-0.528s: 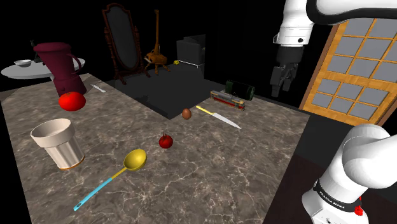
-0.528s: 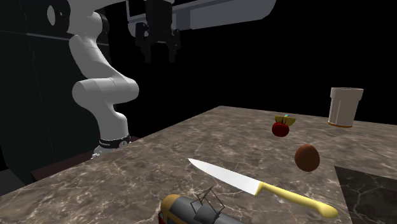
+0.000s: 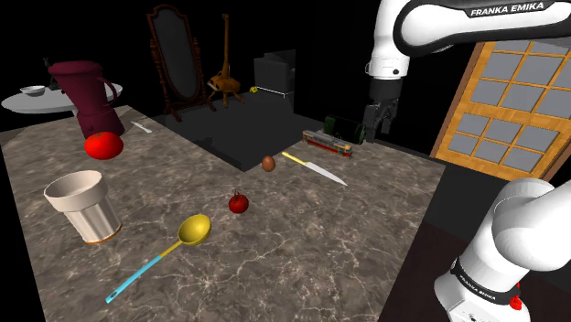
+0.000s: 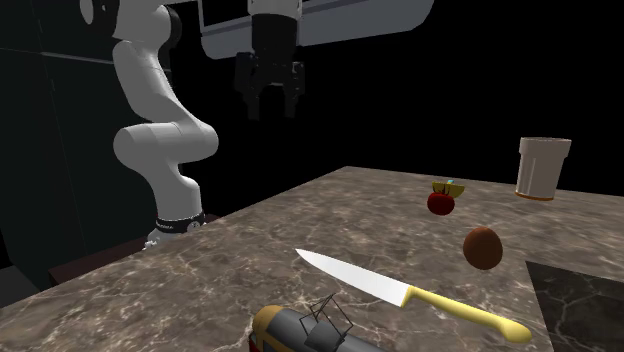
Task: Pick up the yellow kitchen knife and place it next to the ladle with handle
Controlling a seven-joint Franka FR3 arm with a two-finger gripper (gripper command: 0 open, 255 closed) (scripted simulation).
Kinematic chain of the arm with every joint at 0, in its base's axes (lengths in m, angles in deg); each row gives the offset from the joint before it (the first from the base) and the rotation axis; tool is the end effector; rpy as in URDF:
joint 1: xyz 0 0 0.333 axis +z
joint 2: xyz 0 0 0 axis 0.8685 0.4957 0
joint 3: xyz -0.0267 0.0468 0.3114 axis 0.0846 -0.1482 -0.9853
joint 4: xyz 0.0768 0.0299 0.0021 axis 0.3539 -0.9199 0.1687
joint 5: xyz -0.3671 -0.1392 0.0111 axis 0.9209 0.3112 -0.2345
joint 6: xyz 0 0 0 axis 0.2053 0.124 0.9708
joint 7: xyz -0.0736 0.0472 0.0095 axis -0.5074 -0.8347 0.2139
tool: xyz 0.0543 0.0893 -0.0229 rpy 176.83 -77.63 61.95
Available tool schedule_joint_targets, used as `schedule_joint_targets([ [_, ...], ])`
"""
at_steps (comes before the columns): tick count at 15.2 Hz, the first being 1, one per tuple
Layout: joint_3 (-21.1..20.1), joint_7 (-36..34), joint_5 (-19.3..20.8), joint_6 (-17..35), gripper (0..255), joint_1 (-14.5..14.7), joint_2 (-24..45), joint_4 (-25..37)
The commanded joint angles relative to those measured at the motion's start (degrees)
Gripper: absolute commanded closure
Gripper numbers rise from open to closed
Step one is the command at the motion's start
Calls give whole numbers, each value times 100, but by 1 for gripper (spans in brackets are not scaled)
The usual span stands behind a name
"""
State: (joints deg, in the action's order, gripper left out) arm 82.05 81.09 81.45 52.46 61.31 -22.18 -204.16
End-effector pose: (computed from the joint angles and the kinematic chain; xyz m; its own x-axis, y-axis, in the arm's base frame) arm 0.3702 0.0049 0.5616 0.9943 -0.0231 -0.1045 -0.0262 -0.9992 -0.0285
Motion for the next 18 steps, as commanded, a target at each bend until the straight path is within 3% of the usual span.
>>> schedule_joint_targets([
  [1, 4, 90, 51, 284, 0, 14, 439, 131],
  [10, 51, 490, 283, 1124, 0, 26, 2393, 1124],
  [18, 48, 771, 474, 1434, 0, 33, 4200, 2526],
])
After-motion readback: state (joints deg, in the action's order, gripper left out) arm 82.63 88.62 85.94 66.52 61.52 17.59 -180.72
